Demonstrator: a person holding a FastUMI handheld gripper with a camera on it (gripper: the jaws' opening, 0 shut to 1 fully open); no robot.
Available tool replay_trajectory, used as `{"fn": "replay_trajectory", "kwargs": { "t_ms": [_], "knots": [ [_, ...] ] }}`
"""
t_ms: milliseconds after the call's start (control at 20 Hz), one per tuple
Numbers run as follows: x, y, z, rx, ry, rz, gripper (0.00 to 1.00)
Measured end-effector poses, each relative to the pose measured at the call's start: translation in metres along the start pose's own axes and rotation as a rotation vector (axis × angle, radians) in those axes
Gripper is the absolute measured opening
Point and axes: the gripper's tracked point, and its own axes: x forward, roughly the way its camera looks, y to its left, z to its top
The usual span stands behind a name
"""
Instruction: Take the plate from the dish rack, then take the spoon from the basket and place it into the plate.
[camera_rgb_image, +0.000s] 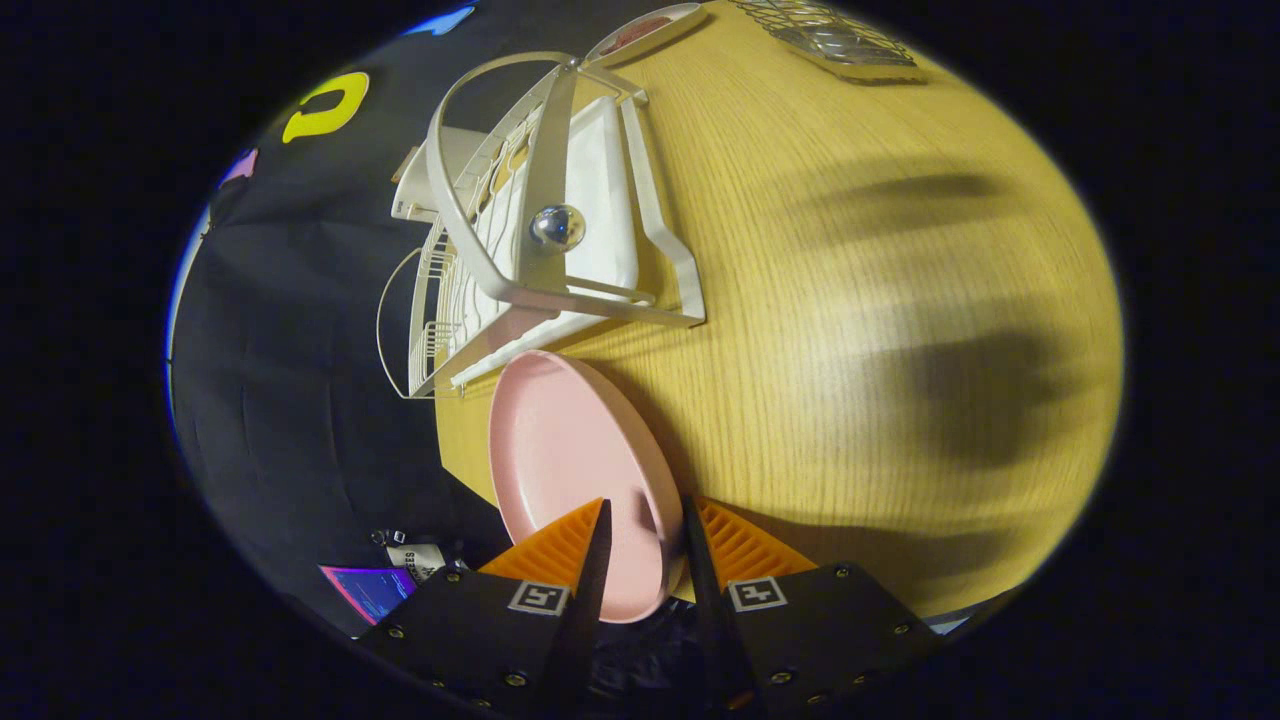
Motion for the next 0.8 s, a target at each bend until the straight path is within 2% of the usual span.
{"fn": "replay_trajectory", "kwargs": {
  "t_ms": [250, 300, 400, 800],
  "knots": [
    [-0.022, -0.018, 0.003, -0.010, -0.022, -0.025, 0.44],
    [-0.030, -0.020, 0.005, -0.022, -0.044, -0.032, 0.48],
    [-0.045, -0.023, 0.015, -0.047, -0.103, -0.051, 0.48],
    [-0.141, -0.027, 0.113, -0.101, -0.528, -0.190, 0.48]
  ]
}}
